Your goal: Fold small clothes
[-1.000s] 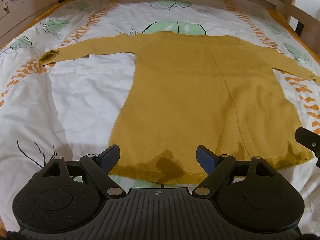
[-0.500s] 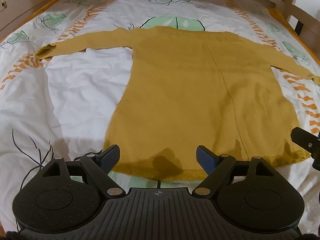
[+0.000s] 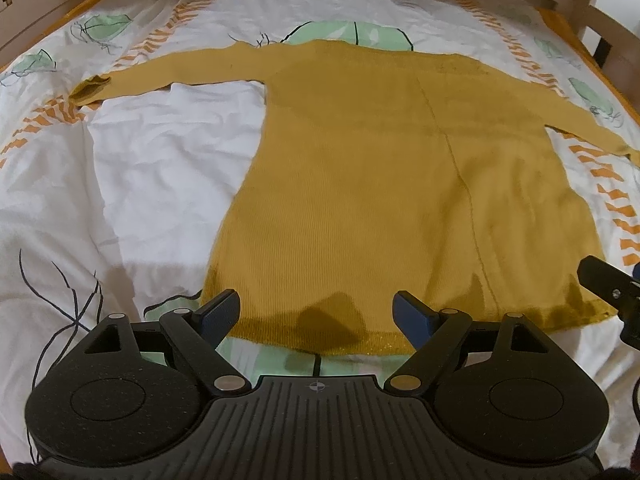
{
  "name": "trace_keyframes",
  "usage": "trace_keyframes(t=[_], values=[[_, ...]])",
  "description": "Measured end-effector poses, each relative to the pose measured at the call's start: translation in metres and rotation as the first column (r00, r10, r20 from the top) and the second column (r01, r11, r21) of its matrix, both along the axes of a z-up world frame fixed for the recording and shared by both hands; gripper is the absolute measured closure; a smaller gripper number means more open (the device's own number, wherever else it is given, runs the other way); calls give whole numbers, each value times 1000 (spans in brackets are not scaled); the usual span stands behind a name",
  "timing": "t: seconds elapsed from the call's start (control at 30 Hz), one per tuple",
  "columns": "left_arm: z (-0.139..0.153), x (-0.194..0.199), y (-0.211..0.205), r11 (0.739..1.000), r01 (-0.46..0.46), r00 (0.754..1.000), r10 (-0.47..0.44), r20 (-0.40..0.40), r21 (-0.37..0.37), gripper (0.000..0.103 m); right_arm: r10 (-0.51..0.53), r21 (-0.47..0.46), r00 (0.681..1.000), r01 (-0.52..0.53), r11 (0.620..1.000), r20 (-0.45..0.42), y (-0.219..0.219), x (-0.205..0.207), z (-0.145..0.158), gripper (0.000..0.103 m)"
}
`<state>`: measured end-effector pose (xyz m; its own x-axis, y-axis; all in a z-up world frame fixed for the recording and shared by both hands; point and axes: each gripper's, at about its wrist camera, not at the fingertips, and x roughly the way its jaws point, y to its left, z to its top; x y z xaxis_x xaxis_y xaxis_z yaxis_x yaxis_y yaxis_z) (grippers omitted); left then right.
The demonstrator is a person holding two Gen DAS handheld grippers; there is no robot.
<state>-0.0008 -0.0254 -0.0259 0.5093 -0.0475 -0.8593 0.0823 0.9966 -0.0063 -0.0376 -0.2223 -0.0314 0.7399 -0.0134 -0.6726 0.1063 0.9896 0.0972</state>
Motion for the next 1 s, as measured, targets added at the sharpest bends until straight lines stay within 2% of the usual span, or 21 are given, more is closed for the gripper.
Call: trace_keyframes(t=[1.0], values=[[-9, 24, -4, 1000, -2, 998, 4, -70, 27, 20, 37, 18, 997, -36, 999, -63, 1, 29, -12, 1]])
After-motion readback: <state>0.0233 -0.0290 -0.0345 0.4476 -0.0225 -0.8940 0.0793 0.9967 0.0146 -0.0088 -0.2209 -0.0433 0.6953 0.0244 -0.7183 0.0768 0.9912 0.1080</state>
